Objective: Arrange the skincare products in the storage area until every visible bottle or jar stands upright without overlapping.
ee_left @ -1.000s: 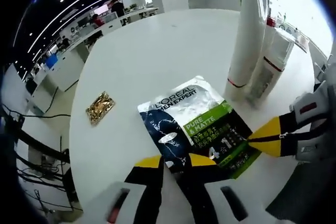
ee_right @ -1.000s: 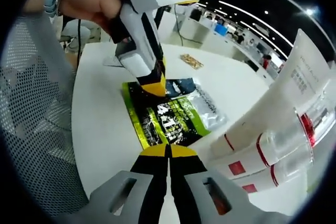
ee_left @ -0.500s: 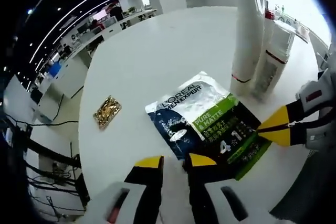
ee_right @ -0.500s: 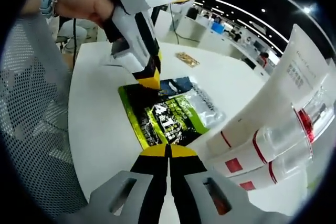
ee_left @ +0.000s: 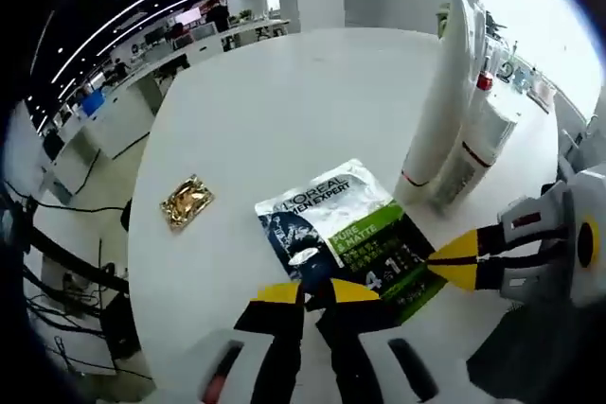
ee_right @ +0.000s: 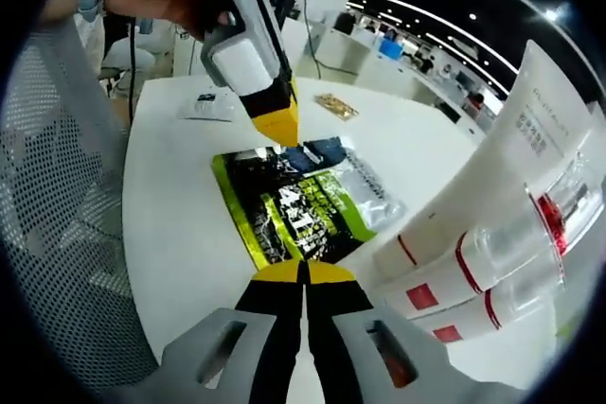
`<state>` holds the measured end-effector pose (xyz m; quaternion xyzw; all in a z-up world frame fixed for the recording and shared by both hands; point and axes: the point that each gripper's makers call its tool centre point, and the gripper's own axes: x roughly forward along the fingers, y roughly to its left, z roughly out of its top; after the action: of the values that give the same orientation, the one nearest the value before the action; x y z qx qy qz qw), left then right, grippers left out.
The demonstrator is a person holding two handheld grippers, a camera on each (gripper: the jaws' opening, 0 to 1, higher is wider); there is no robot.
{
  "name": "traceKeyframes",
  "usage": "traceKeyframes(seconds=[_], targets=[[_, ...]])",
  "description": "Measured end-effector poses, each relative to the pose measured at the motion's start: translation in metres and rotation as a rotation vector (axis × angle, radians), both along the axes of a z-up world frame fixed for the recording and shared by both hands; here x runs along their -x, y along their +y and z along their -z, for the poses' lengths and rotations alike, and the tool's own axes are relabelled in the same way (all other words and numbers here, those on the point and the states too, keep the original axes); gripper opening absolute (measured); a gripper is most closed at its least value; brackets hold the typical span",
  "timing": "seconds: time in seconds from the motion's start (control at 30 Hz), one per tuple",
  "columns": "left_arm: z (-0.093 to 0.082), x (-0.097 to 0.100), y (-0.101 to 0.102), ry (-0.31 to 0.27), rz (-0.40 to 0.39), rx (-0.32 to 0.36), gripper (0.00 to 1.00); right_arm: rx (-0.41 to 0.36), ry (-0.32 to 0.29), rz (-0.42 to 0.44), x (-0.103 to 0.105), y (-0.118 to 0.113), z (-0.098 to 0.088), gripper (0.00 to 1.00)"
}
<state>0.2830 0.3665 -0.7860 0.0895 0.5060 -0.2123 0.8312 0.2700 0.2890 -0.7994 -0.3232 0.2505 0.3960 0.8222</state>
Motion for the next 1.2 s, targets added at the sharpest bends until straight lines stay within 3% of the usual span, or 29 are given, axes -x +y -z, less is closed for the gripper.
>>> traceKeyframes(seconds=[0.07,0.13,0.17,0.2,0.23,0.8,1.03,1.1,1.2], targets=[[0.012,0.008,0.001,0.053,0.026,-0.034,0.06,-0.002,0.003,0.002,0.0,0.0,0.0,0.0],[0.022,0.009,0.01,0.043,0.077,-0.136,0.05,-0.004,0.005,0.004,0.0,0.0,0.0,0.0],[0.022,0.011,0.009,0.035,0.119,-0.148,0.04,-0.004,0.006,0.003,0.0,0.0,0.0,0.0],[0.016,0.002,0.003,-0.042,0.084,-0.116,0.04,-0.004,0.006,0.004,-0.001,0.0,0.0,0.0],[0.017,0.009,0.001,-0.021,0.096,-0.123,0.03,-0.005,0.006,0.003,-0.001,0.0,0.0,0.0],[0.021,-0.005,0.004,-0.053,0.028,-0.063,0.02,0.022,-0.028,-0.016,-0.007,0.0,-0.001,0.0],[0.019,-0.003,0.008,-0.038,0.016,-0.077,0.08,0.043,-0.023,-0.011,-0.007,-0.001,-0.003,0.01],[0.011,-0.003,0.009,-0.012,-0.045,-0.033,0.14,-0.005,-0.007,0.011,-0.007,0.002,-0.009,0.03],[-0.013,-0.019,0.008,-0.095,-0.134,0.108,0.19,-0.091,-0.014,0.031,-0.01,0.008,-0.027,0.06]])
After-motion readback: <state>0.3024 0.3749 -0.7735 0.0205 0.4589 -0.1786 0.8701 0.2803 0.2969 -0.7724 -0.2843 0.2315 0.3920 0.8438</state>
